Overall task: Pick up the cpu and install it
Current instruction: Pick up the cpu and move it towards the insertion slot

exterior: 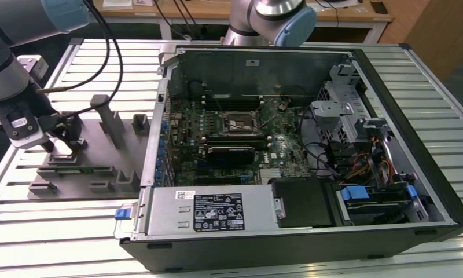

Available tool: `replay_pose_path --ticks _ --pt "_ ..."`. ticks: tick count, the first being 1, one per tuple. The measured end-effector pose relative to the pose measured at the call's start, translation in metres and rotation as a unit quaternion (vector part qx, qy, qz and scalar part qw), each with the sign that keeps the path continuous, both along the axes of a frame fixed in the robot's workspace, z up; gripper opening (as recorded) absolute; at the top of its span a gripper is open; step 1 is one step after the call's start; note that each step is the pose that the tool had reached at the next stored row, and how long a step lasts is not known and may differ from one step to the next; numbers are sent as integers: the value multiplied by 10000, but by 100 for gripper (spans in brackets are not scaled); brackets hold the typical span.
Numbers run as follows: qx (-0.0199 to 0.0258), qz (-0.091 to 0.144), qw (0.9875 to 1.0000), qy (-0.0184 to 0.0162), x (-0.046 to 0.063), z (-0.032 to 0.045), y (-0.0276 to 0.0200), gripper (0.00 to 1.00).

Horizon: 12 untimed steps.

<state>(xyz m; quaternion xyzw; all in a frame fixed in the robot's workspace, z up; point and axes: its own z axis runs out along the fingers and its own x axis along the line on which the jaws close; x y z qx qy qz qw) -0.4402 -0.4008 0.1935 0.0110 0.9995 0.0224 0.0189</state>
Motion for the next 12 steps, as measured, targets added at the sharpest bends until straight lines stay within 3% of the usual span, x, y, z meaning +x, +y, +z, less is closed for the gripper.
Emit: replay_pose_path --ticks 12 --pt "79 0 10000 -1 0 205 0 54"
